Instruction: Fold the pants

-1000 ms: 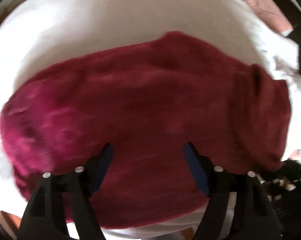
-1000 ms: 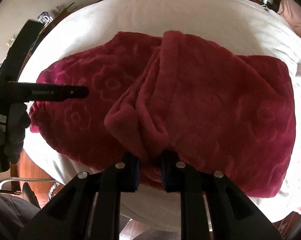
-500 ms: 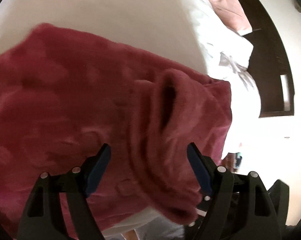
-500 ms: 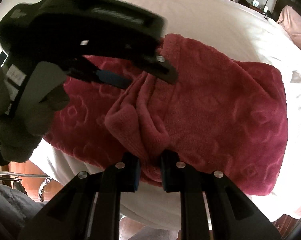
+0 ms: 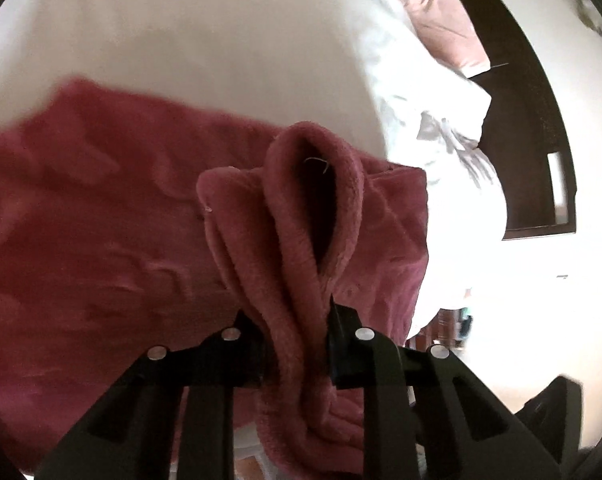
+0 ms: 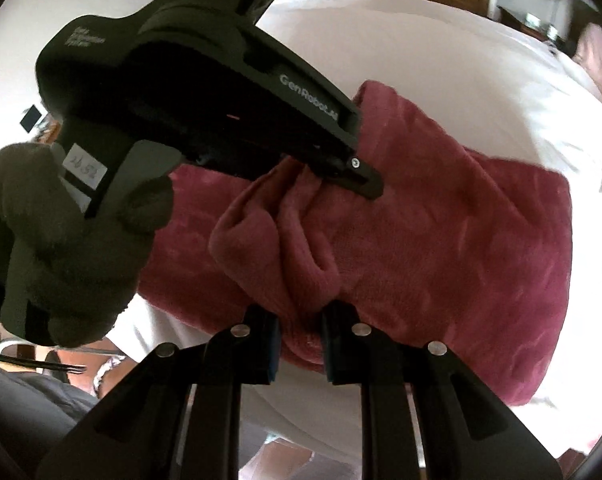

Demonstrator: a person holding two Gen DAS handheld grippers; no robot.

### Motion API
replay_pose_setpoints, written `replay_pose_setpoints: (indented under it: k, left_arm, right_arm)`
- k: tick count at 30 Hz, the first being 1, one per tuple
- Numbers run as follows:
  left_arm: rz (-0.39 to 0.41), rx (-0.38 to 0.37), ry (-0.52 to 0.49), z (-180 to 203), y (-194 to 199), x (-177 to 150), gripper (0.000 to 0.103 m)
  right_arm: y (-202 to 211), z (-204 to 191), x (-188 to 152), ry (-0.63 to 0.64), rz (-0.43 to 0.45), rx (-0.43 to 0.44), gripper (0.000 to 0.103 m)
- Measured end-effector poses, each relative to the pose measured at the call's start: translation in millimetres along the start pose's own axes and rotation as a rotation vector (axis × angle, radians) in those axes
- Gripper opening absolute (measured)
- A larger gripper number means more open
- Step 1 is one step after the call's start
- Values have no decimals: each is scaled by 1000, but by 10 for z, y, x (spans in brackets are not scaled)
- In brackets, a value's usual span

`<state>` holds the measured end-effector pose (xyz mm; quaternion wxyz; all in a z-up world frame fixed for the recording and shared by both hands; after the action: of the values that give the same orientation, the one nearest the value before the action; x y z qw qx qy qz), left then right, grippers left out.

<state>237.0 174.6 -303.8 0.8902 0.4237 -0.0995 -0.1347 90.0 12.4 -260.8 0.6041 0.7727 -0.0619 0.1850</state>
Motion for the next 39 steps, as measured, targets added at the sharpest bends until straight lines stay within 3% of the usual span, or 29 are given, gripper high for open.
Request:
replay_pose_setpoints:
  k: [7,10,14,22,30,35,39]
  left_arm:
    - [90,144,-42,-220,383,-190,20]
    - [93,178,-14,-416,347,-252,20]
    - [97,211,15,-629,272,-295,23]
    - [118,273,53,-832,362,-293,50]
    - [142,341,67,-877,648,-474,49]
    - [150,302,72,-719,685,-645,49]
    - [104,303,46,-554,450,-751,49]
  right_arm:
    - [-149,-242,124,45,-27,121,19]
    - [-220,-245,105,38,-70,139,34]
    - [-185,-42,75,-16,-90,142,39]
    - [106,784,102,-262,-39,60,40]
    - [-36,1444,551,-312,17,-128,40]
    - [-380,1681,876,-307,2,-155,39]
    - [-560,1780,981,-284,-29,-170,40]
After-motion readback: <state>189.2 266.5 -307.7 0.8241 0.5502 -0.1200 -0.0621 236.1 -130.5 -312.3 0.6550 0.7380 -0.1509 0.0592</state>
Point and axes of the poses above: each gripper's, at about its wrist camera, not at the fingertips, and y roughly against the way its jaws point, z to its right, x to its top, the point moved 1 cm from there along -y, roughly the way its jaws point, and after that the axes turned 4 degrees about -z, right-handed, at the moved point
